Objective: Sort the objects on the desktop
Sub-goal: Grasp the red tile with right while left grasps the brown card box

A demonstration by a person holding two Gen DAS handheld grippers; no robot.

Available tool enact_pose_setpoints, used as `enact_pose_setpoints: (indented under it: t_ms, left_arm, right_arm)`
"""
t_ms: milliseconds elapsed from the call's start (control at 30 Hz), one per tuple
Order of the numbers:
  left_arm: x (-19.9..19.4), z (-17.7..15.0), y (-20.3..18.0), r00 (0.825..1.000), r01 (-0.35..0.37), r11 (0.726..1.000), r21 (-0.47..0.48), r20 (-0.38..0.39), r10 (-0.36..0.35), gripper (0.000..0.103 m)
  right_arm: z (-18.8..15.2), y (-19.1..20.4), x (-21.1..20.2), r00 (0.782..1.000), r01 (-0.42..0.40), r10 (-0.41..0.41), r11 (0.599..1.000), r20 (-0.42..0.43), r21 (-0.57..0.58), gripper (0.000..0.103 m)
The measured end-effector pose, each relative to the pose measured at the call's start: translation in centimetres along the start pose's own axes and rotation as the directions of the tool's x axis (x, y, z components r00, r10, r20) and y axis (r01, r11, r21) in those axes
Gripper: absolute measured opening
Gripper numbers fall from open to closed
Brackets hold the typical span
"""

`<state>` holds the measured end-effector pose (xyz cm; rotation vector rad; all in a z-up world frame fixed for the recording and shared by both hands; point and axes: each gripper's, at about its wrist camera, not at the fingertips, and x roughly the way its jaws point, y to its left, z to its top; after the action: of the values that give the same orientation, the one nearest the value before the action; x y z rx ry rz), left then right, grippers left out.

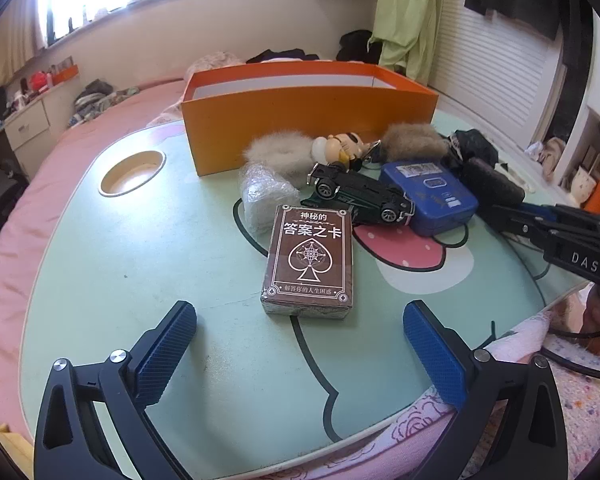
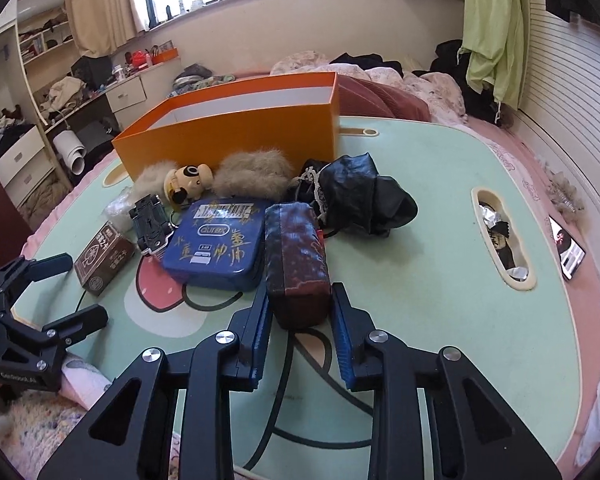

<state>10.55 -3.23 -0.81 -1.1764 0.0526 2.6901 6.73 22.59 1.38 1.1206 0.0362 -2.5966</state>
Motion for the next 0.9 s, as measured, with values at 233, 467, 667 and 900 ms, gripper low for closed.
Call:
enact_pose_setpoints:
  t_ms: [233,467,667,900]
  left_arm:
    - [-0.7,0.5,0.7,0.999,0.024,0.999,-0.021,0.041,-0.023,0.098]
    - [0.0,2.7,0.4,0.997,0.04,0.999,0.012,0.064,-0.04,0.089]
    - [1.7,3.0,-0.1,0.999,0.047,0.998,0.032,0.012,-0.048,0.04]
    - [-0.2,2.8,-0.2,0.997,0.058,0.998,0.033,0.052,-0.059,0.04]
  right_arm:
    - [-0.7,0.2,-1.4,0.999,-0.01,0.01,1.0,0.045,0.0,0.029]
    - [-0.7,0.5,-1.8,0.998,-0.006,0.006,1.0,0.061,-0.006,0.029]
    - [-0.7,0.4,-2.0,0.998,-0.003,0.003,1.0,0.063,-0.004,0.029]
    - [-0.4,0.6,-3.0,0.996,-0.007,0.009,1.0,0.088,-0.013,0.029]
